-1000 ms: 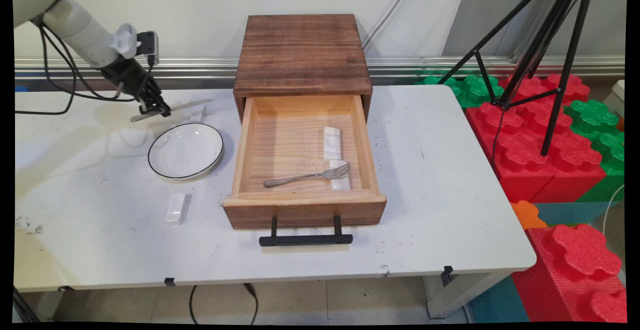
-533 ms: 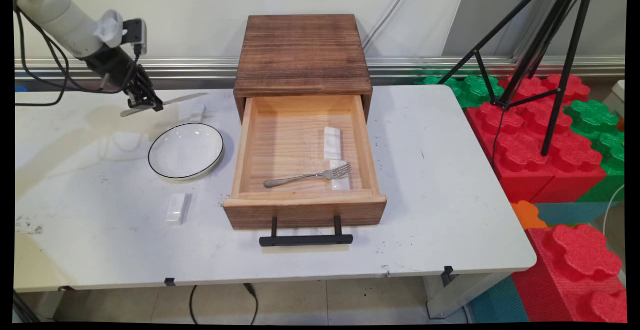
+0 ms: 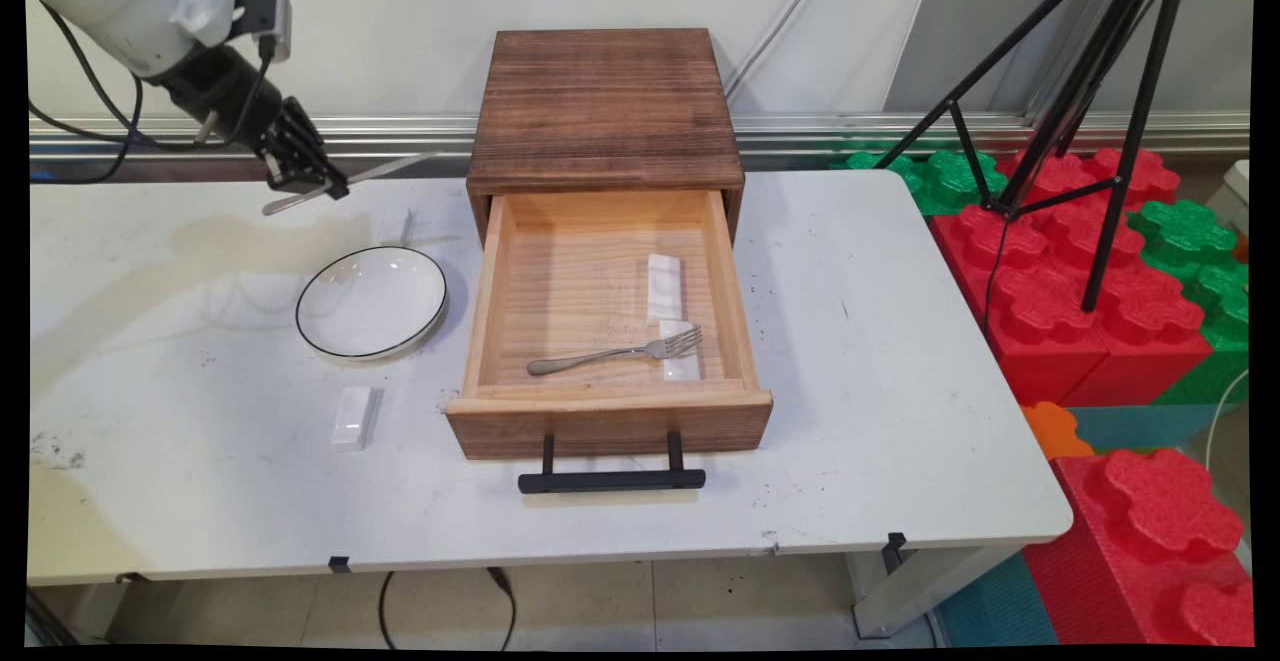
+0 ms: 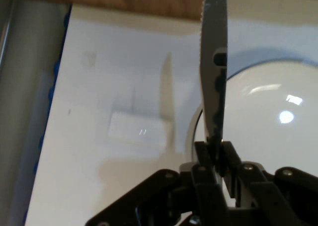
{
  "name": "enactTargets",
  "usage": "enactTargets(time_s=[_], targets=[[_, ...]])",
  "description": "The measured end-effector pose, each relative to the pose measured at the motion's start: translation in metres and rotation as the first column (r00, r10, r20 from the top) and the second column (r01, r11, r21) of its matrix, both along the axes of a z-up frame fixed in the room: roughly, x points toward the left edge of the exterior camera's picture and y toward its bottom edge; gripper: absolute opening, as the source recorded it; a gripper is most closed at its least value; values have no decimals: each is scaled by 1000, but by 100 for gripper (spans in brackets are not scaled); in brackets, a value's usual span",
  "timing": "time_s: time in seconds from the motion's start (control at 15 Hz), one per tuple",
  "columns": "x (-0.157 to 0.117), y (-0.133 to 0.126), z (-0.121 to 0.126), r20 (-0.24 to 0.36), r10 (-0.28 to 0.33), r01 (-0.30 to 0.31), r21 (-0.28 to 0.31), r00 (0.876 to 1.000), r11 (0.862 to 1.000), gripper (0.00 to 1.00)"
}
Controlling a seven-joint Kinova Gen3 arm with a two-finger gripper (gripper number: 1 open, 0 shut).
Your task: Place the picked object into the drawer
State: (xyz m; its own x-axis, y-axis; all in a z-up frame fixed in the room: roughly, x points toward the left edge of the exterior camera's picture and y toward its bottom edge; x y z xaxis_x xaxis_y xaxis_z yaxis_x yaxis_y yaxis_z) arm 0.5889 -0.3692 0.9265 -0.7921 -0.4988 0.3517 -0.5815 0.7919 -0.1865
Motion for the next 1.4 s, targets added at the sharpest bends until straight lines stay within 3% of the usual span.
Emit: enactTargets(time_s=[0.33, 0.6, 1.13, 1.4], targets=[[-33, 8, 22, -86, -42, 41, -16, 995, 999, 0], [-76, 11, 29, -156, -95, 92, -27, 983, 995, 0], [-160, 2, 9, -209, -162, 155, -49, 964, 987, 0], [-197, -12, -2, -216, -169, 157, -72, 962, 985, 0]])
